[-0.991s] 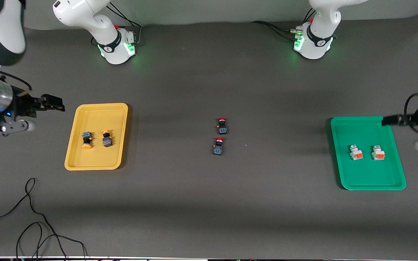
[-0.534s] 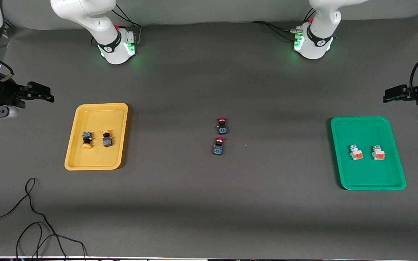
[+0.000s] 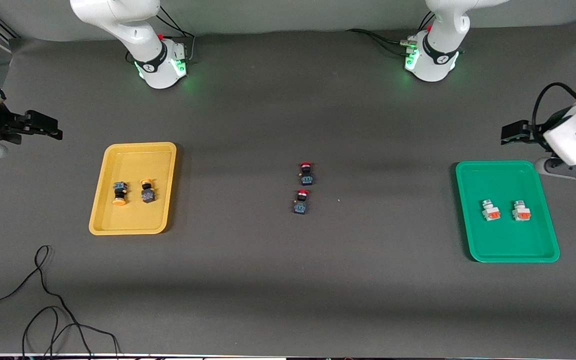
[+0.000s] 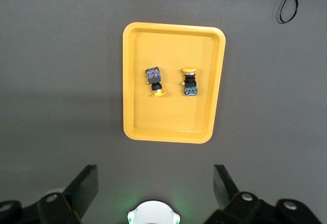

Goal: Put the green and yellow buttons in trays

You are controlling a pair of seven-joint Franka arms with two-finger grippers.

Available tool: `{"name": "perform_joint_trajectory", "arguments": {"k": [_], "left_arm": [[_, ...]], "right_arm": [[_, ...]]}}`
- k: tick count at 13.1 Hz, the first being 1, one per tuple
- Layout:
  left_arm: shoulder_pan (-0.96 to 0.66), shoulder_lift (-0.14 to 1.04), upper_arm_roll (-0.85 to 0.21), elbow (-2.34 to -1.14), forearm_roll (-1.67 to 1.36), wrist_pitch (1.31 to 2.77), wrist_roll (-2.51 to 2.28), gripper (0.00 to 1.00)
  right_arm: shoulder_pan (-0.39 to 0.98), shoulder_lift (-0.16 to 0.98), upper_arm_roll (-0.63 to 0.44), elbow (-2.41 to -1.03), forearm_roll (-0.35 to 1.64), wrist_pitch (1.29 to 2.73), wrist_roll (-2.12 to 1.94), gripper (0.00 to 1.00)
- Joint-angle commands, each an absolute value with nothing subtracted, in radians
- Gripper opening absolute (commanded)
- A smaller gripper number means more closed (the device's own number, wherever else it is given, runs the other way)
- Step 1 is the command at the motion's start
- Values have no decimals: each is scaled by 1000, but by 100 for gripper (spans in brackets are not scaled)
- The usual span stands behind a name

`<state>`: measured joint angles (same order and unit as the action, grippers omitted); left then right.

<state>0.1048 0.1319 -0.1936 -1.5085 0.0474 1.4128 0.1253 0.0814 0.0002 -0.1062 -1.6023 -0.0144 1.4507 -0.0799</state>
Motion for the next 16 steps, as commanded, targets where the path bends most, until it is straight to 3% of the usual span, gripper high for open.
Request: {"name": "perform_joint_trajectory", "arguments": {"k": [1,6,10,16], "left_arm": [[61,144,-189,-1479,55,1427,104,98],[-87,111,-72,-1512,54,1509,104,99],[-58,-9,-66,-1712,54,1664,117,100],[-20,6,-60,-1681,60,1700,115,100]], "right_arm": [[81,-28,-100,-1631,-41,1488,-43,100],[37,-34,-71,-1643,-40,1493,-43,100],[32,-37,-52,-1643,-40,1491,-43,100],[34,-34,-51,-1635,-40,1491,-43,100]]}}
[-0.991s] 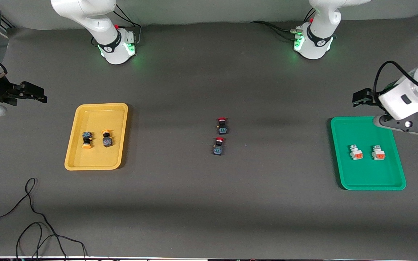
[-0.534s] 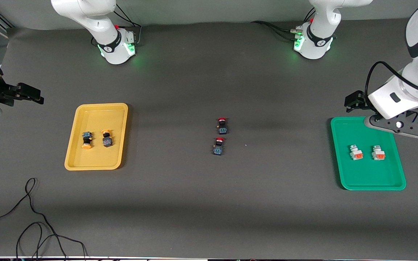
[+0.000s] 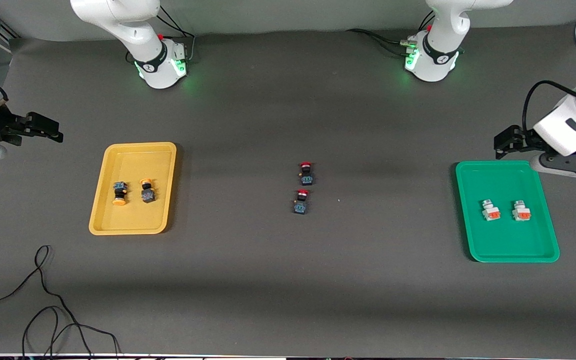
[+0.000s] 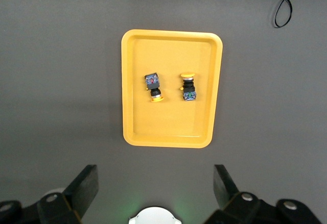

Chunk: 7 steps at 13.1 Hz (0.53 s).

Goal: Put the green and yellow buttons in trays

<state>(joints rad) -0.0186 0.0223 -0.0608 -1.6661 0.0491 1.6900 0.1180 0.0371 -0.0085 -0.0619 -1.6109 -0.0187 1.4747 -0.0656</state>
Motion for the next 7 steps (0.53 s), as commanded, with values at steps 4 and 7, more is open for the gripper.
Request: {"name": "perform_joint_trajectory", "arguments": {"k": [4,7], "left_arm": [[-17,37,-51,-1660,58,1660,121,100],[-17,38,-51,-1660,55,1644,120,100]], "right_arm": [[35,-25,-51,-1625,-38,1494,-57,100],[35,-26,-52,-1625,-37,1494,-70,100]]}}
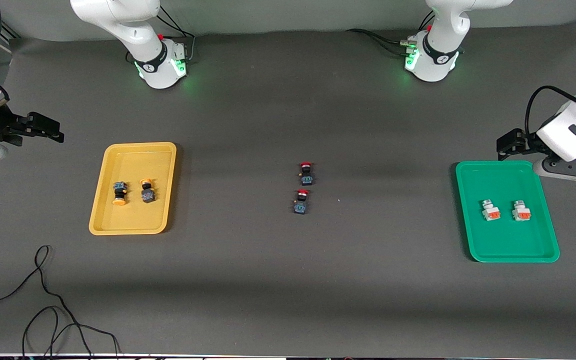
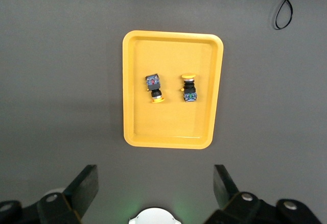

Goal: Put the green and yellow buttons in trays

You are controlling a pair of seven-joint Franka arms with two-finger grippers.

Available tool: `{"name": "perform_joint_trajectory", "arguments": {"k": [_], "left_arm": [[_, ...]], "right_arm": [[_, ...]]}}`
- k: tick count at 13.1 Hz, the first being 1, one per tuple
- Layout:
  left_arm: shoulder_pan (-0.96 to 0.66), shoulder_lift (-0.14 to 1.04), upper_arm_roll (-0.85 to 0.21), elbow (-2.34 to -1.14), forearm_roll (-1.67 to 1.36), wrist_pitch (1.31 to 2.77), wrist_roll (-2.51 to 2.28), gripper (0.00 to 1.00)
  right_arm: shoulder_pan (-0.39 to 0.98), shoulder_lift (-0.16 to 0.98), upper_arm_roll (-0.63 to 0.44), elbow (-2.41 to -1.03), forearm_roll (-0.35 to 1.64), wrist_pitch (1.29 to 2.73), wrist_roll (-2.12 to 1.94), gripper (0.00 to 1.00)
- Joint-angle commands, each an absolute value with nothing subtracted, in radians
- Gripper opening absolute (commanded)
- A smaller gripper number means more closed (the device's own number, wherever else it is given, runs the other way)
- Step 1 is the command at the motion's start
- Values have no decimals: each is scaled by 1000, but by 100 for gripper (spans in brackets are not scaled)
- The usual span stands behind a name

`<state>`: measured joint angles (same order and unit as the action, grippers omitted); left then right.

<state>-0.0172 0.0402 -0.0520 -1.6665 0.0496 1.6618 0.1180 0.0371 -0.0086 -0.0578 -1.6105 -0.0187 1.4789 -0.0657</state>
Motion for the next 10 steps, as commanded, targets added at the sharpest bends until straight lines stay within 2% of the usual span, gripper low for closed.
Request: {"name": "perform_joint_trajectory", "arguments": {"k": [1,10], "left_arm": [[-17,38,-51,-1660,54,1644,120,100],[-3,40,-49,-1663,52,1638,121,100]], "right_arm": [[35,-26,-52,-1626,-37,1496,-80,100],[35,-15,-52,-1615,-34,1496,-84,100]]}}
